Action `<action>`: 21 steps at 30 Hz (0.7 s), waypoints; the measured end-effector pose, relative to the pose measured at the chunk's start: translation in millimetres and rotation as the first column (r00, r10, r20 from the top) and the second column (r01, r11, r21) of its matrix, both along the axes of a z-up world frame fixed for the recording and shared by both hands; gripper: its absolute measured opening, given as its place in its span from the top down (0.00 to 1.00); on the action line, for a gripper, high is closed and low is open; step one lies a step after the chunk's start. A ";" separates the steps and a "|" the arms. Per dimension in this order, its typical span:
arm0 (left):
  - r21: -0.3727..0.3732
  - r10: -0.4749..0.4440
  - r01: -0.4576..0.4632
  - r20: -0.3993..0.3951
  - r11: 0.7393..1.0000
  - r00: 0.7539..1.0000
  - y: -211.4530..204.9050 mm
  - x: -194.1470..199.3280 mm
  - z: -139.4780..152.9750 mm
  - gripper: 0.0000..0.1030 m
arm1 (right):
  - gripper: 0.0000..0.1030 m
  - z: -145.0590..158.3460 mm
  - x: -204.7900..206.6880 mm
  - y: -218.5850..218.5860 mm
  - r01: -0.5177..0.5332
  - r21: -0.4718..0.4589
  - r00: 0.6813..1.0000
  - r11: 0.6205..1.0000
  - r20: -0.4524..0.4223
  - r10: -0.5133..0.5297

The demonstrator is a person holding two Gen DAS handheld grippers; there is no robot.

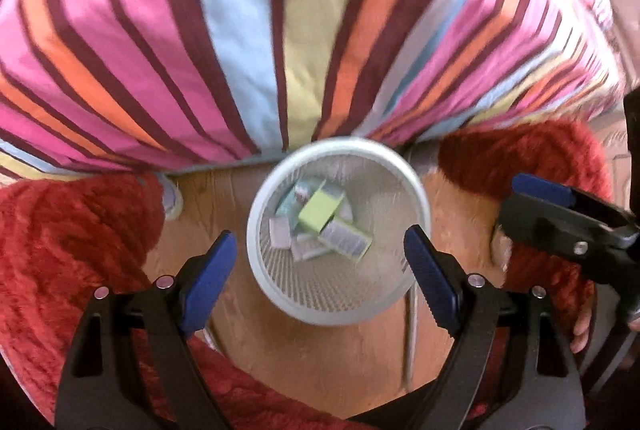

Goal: Collect trash
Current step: 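Raise both tools back toward the remaining boxes on the bed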

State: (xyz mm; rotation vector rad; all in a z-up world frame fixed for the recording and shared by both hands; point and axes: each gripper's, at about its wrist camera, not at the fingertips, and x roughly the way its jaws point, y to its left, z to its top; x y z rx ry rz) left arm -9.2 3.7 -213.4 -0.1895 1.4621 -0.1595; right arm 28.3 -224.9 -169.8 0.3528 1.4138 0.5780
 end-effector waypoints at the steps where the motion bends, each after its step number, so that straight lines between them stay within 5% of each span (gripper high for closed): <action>1: -0.005 0.012 -0.012 0.020 1.000 1.000 3.4 0.6 5.3 0.19 | 0.08 7.6 0.6 -0.2 -0.001 0.008 0.999 1.000 0.040 0.001; 8: 0.061 0.018 -0.031 0.195 0.998 0.981 22.9 14.2 52.0 0.19 | 0.08 61.3 7.5 -3.2 0.018 -0.087 0.914 0.996 0.405 0.019; 16: 0.084 0.032 -0.066 0.362 0.994 0.932 42.8 57.3 101.6 0.19 | 0.08 85.4 46.6 -13.4 0.074 -0.080 0.870 0.994 0.492 -0.025; 21: 0.102 0.018 -0.064 0.397 0.993 0.917 45.8 86.1 113.9 0.19 | 0.08 96.9 61.9 -12.8 0.073 -0.099 0.842 0.992 0.539 -0.008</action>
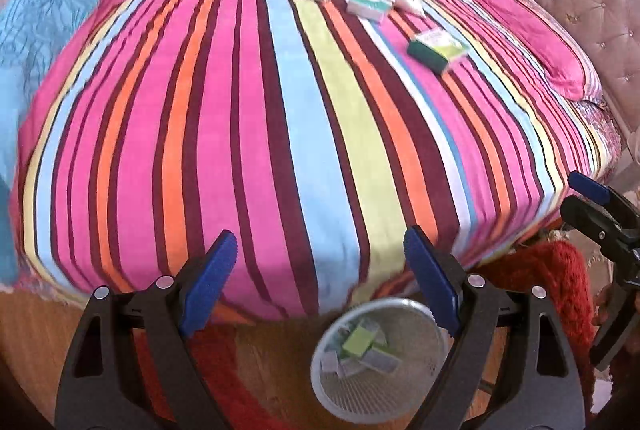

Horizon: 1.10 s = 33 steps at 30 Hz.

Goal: Collect trash
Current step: 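Raise both tools back toward the remaining boxes on the bed, then grasp the green forest tissue pack with the left tool while the right tool grasps the Vitamin E box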

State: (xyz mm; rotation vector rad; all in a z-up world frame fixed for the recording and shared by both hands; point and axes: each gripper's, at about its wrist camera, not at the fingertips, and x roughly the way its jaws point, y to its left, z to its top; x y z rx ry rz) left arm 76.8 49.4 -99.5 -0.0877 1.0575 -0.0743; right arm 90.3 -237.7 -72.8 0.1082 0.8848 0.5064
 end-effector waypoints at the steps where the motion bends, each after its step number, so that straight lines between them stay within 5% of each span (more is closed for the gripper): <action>1: 0.005 -0.003 0.003 0.005 1.000 1.000 0.3 5.4 1.8 0.19 | 0.08 0.8 4.0 1.4 -0.003 -0.005 1.000 1.000 0.006 0.003; 18: 0.003 -0.016 0.016 0.088 1.000 0.996 26.0 105.8 15.8 0.19 | 0.08 11.6 75.9 14.5 -0.043 -0.048 0.996 0.998 0.077 0.047; 33: 0.030 -0.092 0.090 0.101 0.996 0.991 28.5 219.7 16.4 0.19 | 0.08 -9.2 135.1 30.5 -0.069 -0.122 0.995 0.990 0.066 0.077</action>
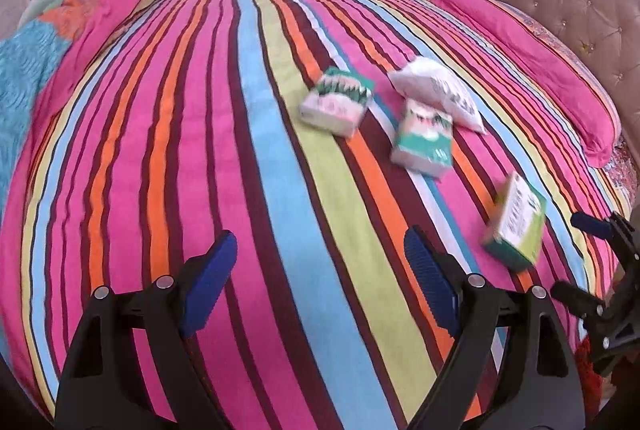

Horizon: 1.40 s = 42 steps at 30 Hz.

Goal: Collect trash
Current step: 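Grasp the green forest tissue pack with the left tool while the right tool grasps the Vitamin E box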

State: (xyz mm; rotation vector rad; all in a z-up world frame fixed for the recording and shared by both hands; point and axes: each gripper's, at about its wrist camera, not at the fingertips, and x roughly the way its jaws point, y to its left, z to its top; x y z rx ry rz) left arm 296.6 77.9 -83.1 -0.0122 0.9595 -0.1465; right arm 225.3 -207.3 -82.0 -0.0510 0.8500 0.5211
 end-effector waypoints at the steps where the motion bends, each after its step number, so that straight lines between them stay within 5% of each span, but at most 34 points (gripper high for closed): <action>1: 0.001 -0.006 0.006 0.000 1.000 1.000 -0.5 6.4 -0.6 0.19 | 0.08 -1.3 3.0 0.4 0.000 0.000 1.000 1.000 -0.004 0.000; 17: 0.043 -0.113 0.114 -0.037 0.993 0.993 -18.9 116.0 -21.4 0.19 | 0.08 -12.9 36.0 15.0 -0.039 0.002 0.999 0.999 -0.033 0.039; 25: 0.088 -0.125 0.130 -0.061 0.988 0.990 -27.5 145.8 -34.5 0.19 | 0.08 -17.0 43.0 24.4 -0.036 -0.064 0.999 0.997 0.000 0.036; 31: 0.093 -0.125 0.131 -0.067 0.987 0.990 -29.7 156.5 -41.5 0.19 | 0.08 -30.5 52.3 26.6 0.019 -0.058 0.997 0.998 -0.067 -0.022; 33: 0.086 -0.122 0.127 -0.065 0.988 0.990 -28.7 156.4 -41.3 0.25 | 0.08 -32.1 48.0 31.6 0.027 -0.105 0.999 0.994 -0.032 -0.030; 36: 0.078 -0.083 0.087 -0.050 0.993 0.995 -23.7 155.2 -37.9 0.52 | 0.08 -32.8 42.4 36.4 0.035 -0.143 0.999 0.989 0.000 -0.035; 41: 0.069 -0.034 0.038 -0.050 0.997 0.998 -19.8 145.3 -35.9 0.52 | 0.11 -35.0 47.7 33.6 0.030 -0.133 0.999 0.991 -0.034 -0.035; 42: 0.074 -0.027 0.030 -0.044 0.997 0.999 -19.3 140.8 -34.8 0.52 | 0.19 -33.8 46.5 34.1 0.034 -0.135 0.999 0.990 -0.032 -0.039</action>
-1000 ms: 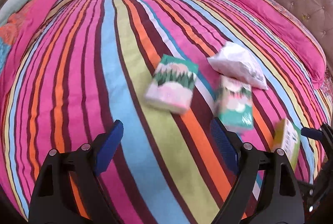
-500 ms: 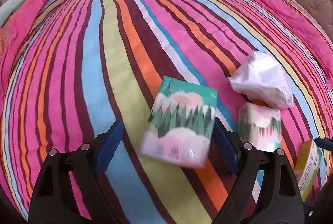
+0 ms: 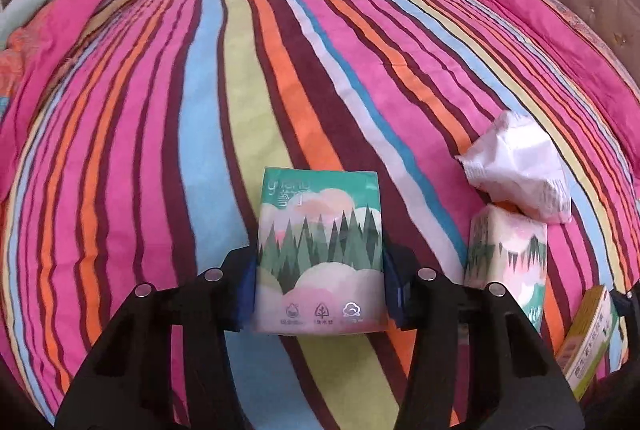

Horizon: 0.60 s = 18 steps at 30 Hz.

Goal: Collect trash
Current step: 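Grasp the green forest tissue pack with the left tool while the right tool grasps the Vitamin E box, then carry the tissue pack and Vitamin E box down over the wastebasket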

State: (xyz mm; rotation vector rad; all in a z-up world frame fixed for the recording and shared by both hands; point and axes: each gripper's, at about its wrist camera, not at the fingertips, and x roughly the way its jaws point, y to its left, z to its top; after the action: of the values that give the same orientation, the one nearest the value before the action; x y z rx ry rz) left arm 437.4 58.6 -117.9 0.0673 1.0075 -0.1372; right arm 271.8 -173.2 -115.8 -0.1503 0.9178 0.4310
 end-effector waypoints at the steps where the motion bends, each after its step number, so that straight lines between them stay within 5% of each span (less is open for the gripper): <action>1: -0.008 0.008 -0.008 0.000 1.000 1.000 0.9 -4.4 1.0 0.52 | 0.19 1.9 0.5 -1.3 0.007 0.001 1.000 1.000 0.007 -0.007; 10: -0.086 0.073 -0.070 0.029 0.994 0.997 15.1 -75.2 23.2 0.52 | 0.20 23.0 -15.3 -13.7 0.080 0.078 0.996 0.994 -0.039 -0.077; 18: -0.118 0.095 -0.088 0.051 0.989 0.994 12.5 -180.7 23.9 0.52 | 0.20 34.5 -46.2 -30.3 0.119 0.157 0.991 0.980 -0.077 -0.108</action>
State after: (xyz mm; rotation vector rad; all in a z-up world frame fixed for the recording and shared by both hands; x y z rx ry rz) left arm 256.7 71.1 -94.0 -0.0806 0.9426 -0.1091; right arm 225.6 -203.5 -81.3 0.0652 0.9489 0.4041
